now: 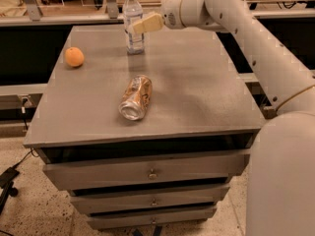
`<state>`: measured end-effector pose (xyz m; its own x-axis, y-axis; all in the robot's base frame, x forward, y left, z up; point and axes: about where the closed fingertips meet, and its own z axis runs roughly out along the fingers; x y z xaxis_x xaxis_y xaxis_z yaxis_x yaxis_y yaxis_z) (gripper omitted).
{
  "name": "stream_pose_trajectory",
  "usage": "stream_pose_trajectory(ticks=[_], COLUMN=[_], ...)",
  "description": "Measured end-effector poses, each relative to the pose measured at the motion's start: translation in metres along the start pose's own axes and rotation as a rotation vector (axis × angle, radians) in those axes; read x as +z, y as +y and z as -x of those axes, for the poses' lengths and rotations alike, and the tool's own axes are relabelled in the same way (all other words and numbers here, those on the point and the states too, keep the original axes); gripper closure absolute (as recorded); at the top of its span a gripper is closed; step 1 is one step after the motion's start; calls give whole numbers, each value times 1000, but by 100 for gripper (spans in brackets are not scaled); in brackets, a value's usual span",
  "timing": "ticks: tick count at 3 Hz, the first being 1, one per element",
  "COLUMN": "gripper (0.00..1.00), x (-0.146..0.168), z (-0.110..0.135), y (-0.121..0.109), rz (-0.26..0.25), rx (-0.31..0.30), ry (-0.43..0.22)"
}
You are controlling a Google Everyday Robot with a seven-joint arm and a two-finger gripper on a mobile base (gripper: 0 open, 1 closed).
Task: Pick blue plastic bottle
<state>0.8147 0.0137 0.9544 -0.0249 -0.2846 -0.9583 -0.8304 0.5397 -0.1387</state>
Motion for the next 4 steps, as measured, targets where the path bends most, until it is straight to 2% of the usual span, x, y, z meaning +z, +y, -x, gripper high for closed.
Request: stream_pose_trajectory(ticks=[1, 2, 4], gripper=[0, 0, 0], x=[15, 32, 56], z=[-4, -7, -16], y=[7, 17, 35], rz=[12, 40, 102], rx=[47, 67, 42], ry=[-59, -90, -89])
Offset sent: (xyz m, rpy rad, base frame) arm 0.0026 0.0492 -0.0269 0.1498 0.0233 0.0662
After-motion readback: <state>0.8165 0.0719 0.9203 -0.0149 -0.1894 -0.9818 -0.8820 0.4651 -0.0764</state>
